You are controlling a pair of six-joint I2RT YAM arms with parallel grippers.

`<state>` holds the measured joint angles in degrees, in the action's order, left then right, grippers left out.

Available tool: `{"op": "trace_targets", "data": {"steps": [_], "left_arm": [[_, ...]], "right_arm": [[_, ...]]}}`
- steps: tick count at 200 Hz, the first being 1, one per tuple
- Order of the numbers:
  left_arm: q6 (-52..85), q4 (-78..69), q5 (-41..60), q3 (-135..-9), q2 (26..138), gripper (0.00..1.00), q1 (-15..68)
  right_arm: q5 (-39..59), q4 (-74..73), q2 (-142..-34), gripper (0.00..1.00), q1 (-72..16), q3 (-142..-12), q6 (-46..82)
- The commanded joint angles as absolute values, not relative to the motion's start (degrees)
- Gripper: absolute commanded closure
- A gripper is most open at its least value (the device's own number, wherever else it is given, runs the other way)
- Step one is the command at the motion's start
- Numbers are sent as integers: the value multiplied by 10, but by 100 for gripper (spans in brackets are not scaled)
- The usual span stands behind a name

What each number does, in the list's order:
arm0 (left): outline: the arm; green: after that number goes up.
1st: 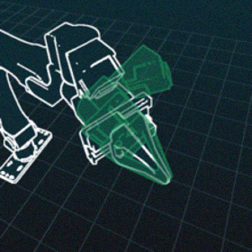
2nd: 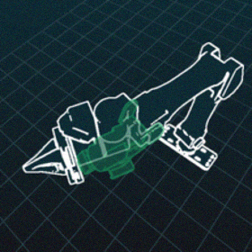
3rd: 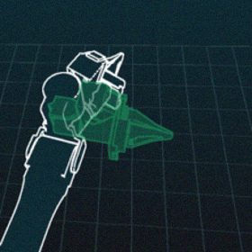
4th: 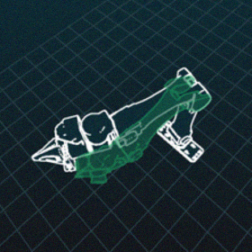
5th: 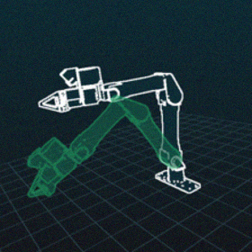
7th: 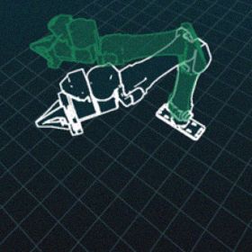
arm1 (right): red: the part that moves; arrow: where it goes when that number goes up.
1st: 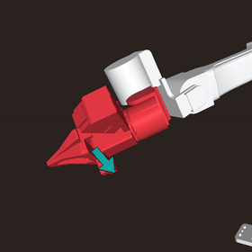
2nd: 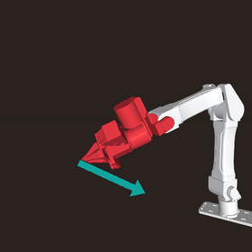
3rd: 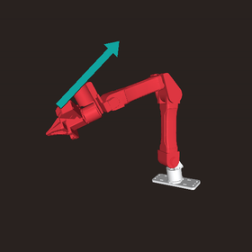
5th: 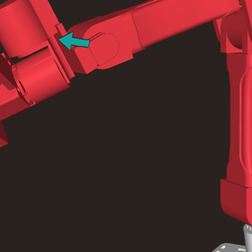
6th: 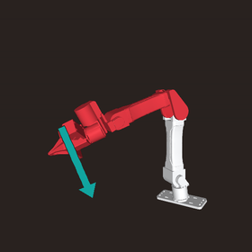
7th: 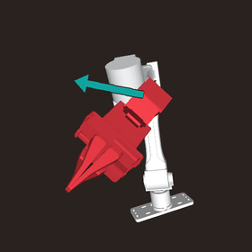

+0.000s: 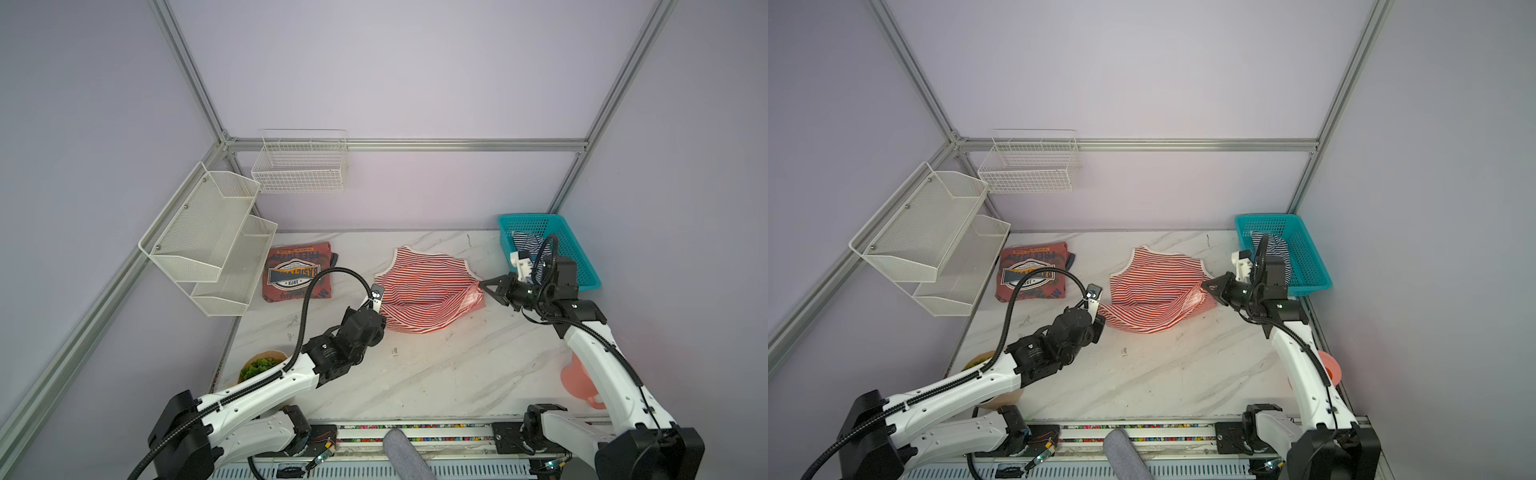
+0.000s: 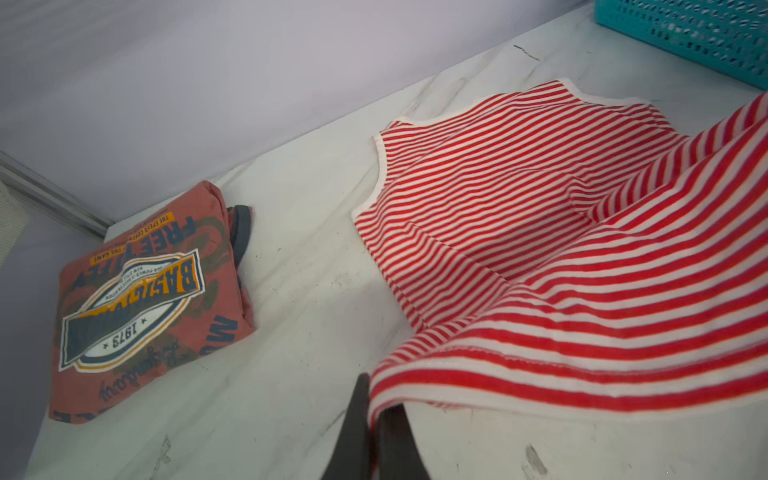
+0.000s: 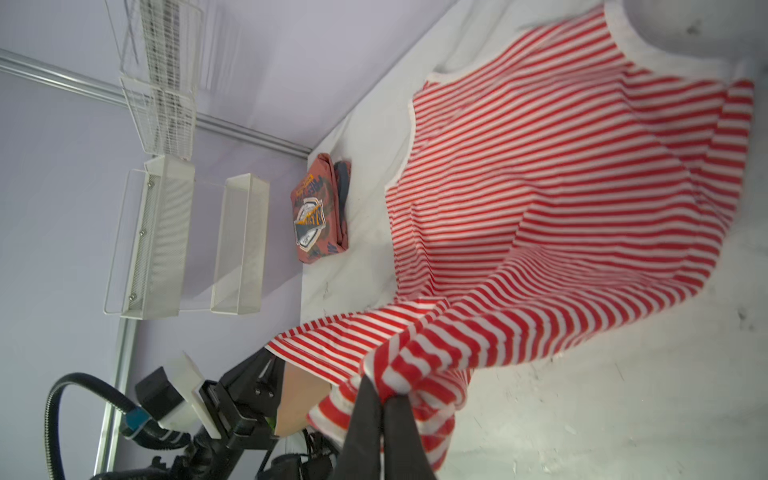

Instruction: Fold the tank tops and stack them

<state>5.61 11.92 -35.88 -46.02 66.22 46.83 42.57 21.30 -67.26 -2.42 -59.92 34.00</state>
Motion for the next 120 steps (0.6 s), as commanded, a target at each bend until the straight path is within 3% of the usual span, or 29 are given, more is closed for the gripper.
{"op": "trace_targets", "data": {"steps": [1, 35, 73, 120], "left_arm": [[-28, 43, -377, -653, 743, 100, 412], [-105, 43, -345, -959, 926, 100, 334], [-188, -8, -308, -1255, 1071, 100, 313], [-259, -196, -234, -1324, 1140, 100, 312]], "right_arm": [[390, 141, -769, 100, -26, -732, 323], [411, 76, -958, 100, -26, -993, 346], [466, -7, -1089, 100, -26, -1239, 394], [475, -93, -1134, 100, -25, -1357, 373]]}}
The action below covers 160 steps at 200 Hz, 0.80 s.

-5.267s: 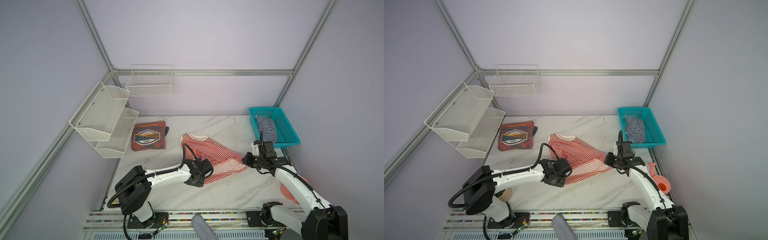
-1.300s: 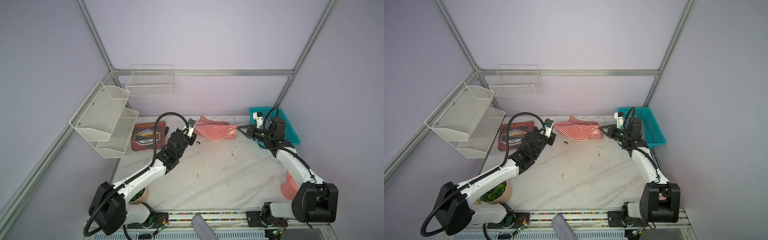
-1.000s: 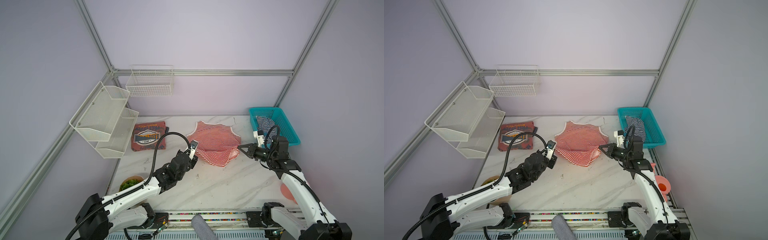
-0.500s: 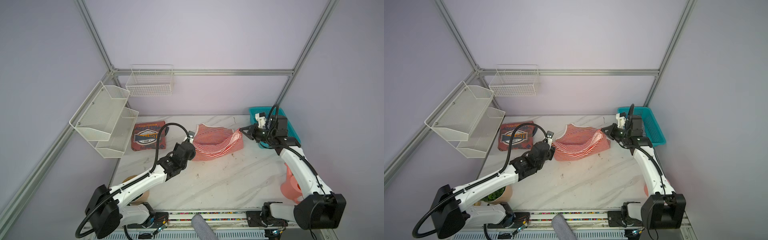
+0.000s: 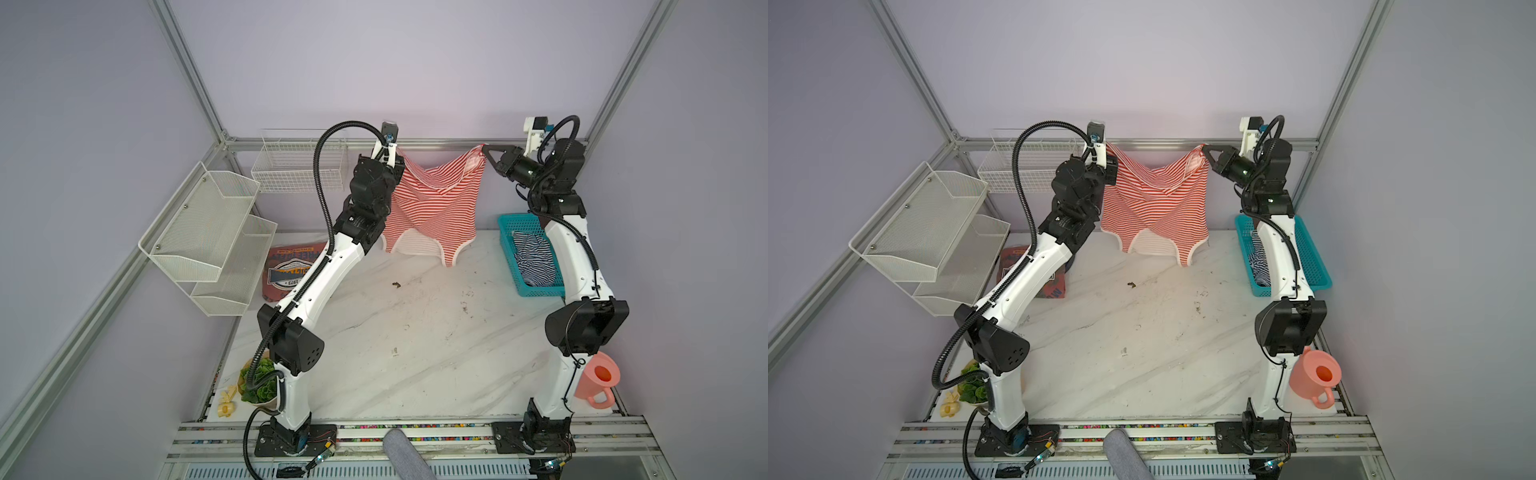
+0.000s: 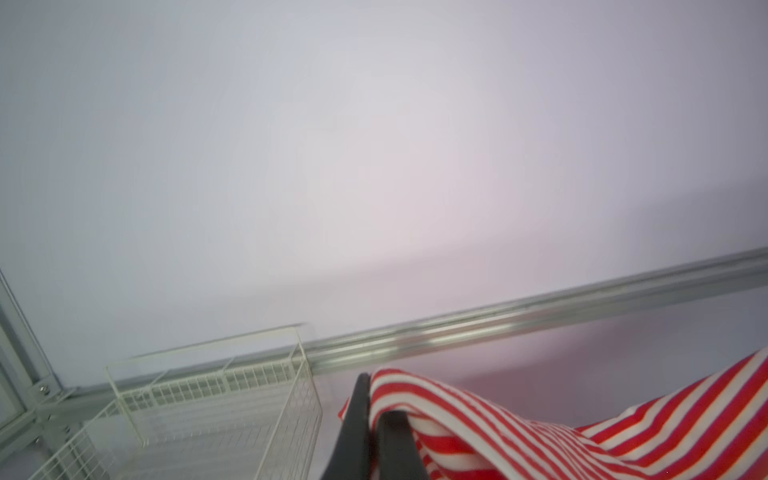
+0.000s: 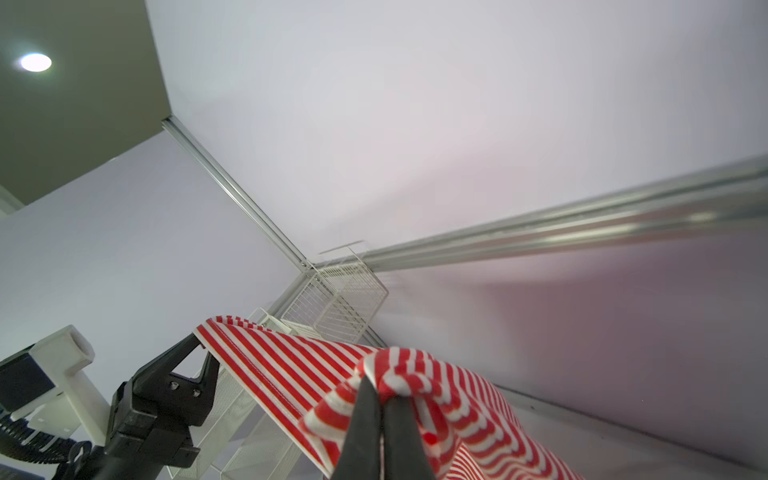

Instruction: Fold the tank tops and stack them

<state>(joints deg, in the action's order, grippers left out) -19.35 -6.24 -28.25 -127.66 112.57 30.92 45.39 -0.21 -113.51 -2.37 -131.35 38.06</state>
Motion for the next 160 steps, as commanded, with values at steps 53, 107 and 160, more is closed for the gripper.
{"op": "trace_targets", "data": {"steps": [53, 107, 160], "left_arm": [[-271, -390, -240, -1007, 1031, 100, 323], [-340, -562, -384, -557, 875, 100, 464], [-342, -515, -541, -412, 786, 100, 634]], "right_arm": [[498, -127, -1072, 100, -28, -1161, 340], [469, -95, -800, 100, -65, -678, 282], [388, 94, -601, 100, -105, -530, 287]]}}
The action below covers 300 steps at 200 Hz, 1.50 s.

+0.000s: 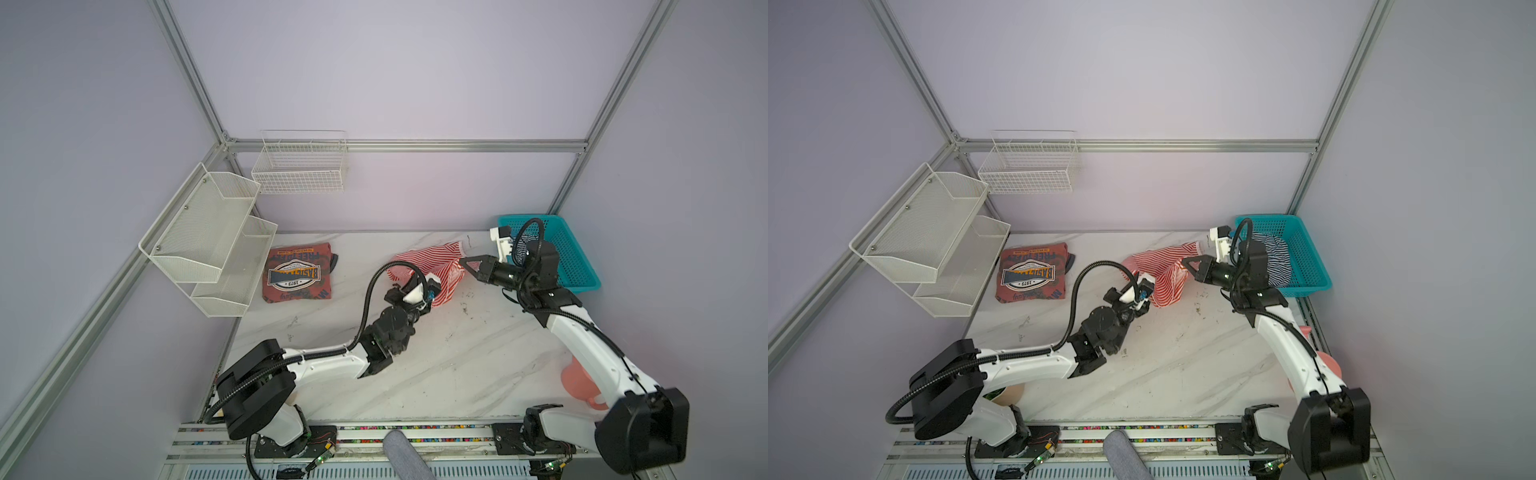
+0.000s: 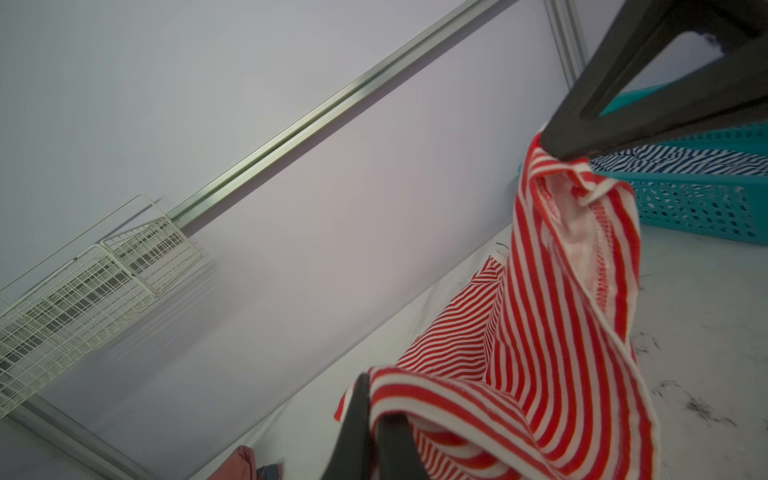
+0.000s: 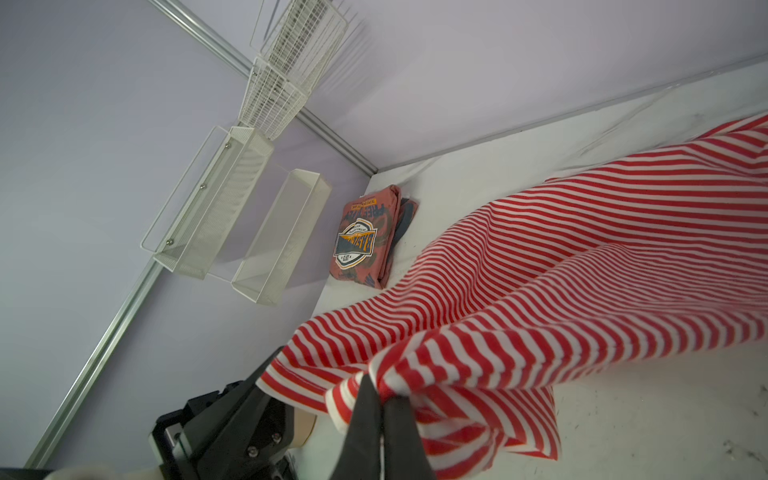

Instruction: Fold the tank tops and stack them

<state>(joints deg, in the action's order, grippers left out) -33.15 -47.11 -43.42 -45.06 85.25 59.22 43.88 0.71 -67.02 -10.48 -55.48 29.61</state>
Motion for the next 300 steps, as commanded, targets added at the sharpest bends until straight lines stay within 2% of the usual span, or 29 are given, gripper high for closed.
{"op": "trace_targets", "data": {"steps": [1, 27, 65, 84, 107, 126, 146, 155, 175, 189, 196, 229, 240, 253, 265, 281, 300], "left_arm": [[-342, -512, -543, -412, 785, 100, 636], [-282, -358, -588, -412, 748, 100, 682], [-75, -60, -592, -433, 711, 100, 727], [12, 82, -583, -458, 699, 93, 755], [80, 191, -553, -478, 686, 74, 790], [141, 267, -541, -495, 673, 70, 817], [201, 343, -529, -517, 658, 54, 837], [221, 369, -523, -524, 649, 51, 844], [231, 387, -513, -528, 626, 43, 860], [227, 393, -514, -530, 613, 36, 868], [224, 395, -518, -531, 608, 34, 871], [206, 403, -526, -544, 595, 20, 884], [199, 401, -540, -547, 597, 19, 883], [191, 376, -598, -540, 603, 16, 883], [109, 257, -667, -511, 612, 16, 879], [-53, 65, -645, -483, 634, 18, 827], [-30, 42, -509, -521, 668, 24, 702]], "right_arm": [[386, 100, -598, 100, -104, -529, 287], [339, 210, -548, 100, -104, -516, 287], [318, 282, -505, 100, -105, -462, 314], [300, 341, -484, 100, -104, -454, 311], [290, 401, -448, 100, -104, -457, 321], [275, 461, -416, 96, -105, -472, 332], [273, 513, -379, 89, -104, -489, 349], [271, 534, -366, 89, -104, -496, 356], [266, 579, -347, 85, -104, -516, 359], [262, 615, -340, 71, -104, -531, 359], [259, 626, -339, 68, -104, -537, 356], [247, 633, -342, 63, -104, -546, 351], [248, 618, -344, 62, -104, -536, 352], [251, 591, -348, 62, -104, -521, 356], [254, 554, -357, 63, -104, -503, 360], [256, 508, -377, 67, -104, -483, 364], [262, 445, -408, 69, -104, -460, 365]]}}
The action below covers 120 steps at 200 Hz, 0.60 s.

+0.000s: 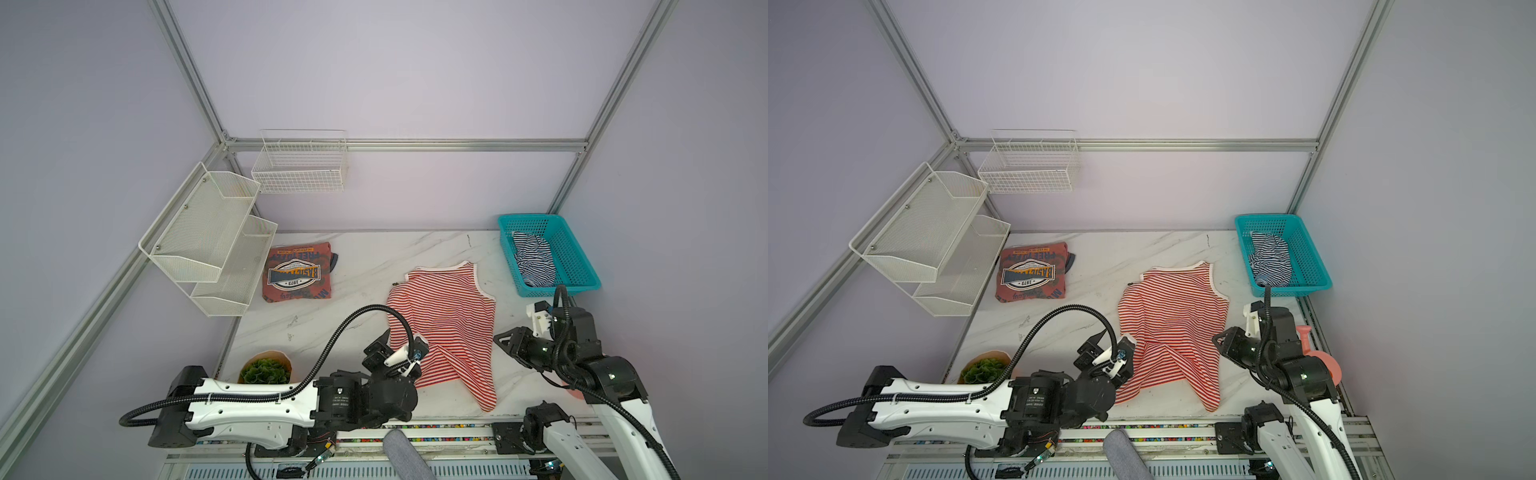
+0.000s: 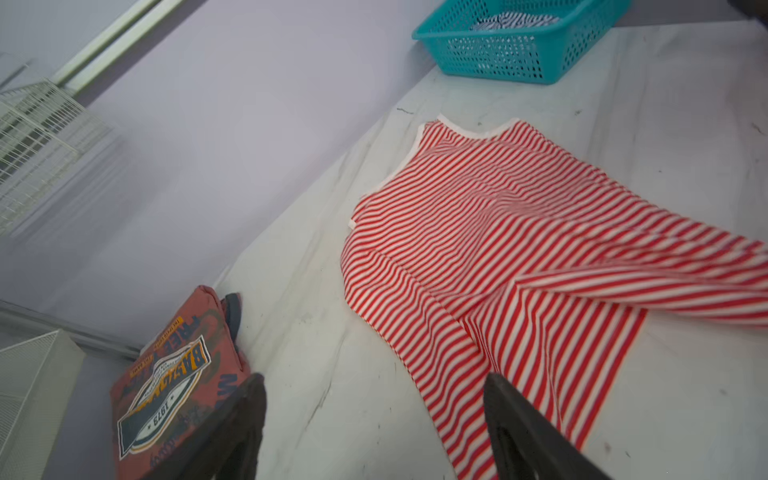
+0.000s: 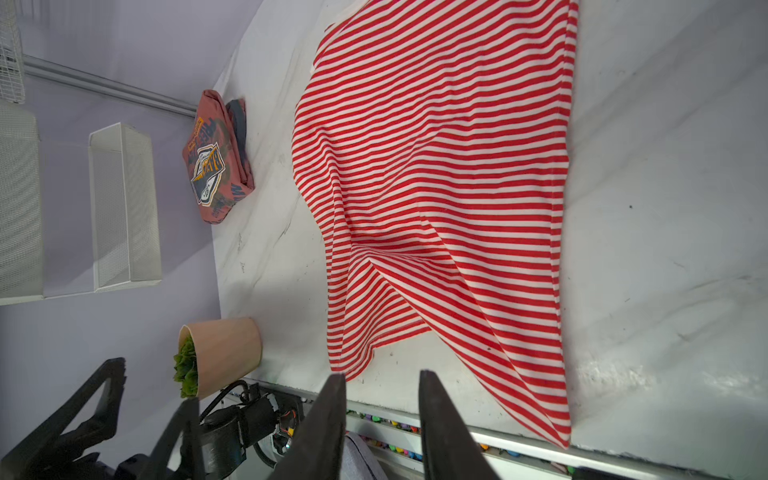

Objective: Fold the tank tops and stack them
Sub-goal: 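Move both grippers to the tank top's far shoulder straps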

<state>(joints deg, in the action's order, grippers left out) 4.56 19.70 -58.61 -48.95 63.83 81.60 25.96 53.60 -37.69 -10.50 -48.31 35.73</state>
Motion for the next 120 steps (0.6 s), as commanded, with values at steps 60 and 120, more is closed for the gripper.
{"op": "trace_targets", "data": {"steps": [60, 120], "left_arm": [[34, 112, -265, -742, 941, 29, 456], [45, 164, -133, -903, 1142, 42, 409]], "right_arm": [[211, 324, -522, 68, -115, -417, 339], [142, 265, -682, 61, -167, -423, 305]]}}
